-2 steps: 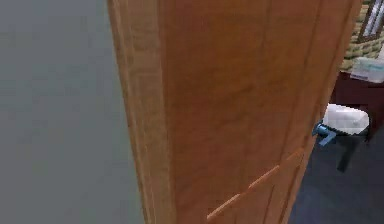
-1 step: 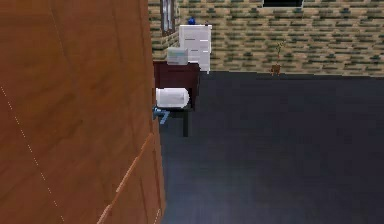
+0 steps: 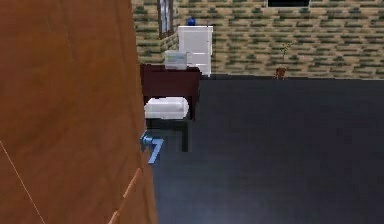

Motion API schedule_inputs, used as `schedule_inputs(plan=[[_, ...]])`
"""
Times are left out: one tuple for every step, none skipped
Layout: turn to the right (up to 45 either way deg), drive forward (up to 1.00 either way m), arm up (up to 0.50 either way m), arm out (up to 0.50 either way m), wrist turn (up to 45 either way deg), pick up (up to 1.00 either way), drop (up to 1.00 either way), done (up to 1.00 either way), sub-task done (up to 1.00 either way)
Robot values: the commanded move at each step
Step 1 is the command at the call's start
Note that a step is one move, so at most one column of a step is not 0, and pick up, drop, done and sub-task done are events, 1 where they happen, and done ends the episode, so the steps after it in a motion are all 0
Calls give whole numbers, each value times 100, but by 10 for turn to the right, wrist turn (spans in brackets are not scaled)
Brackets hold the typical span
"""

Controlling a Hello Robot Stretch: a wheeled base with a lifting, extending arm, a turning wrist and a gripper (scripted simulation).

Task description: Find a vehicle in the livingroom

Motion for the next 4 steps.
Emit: schedule_inputs(plan=[[390,0,0,0,0,0,0,0,0],[0,100,0,0,0,0,0,0,0],[0,100,0,0,0,0,0,0,0],[0,100,0,0,0,0,0,0,0]])
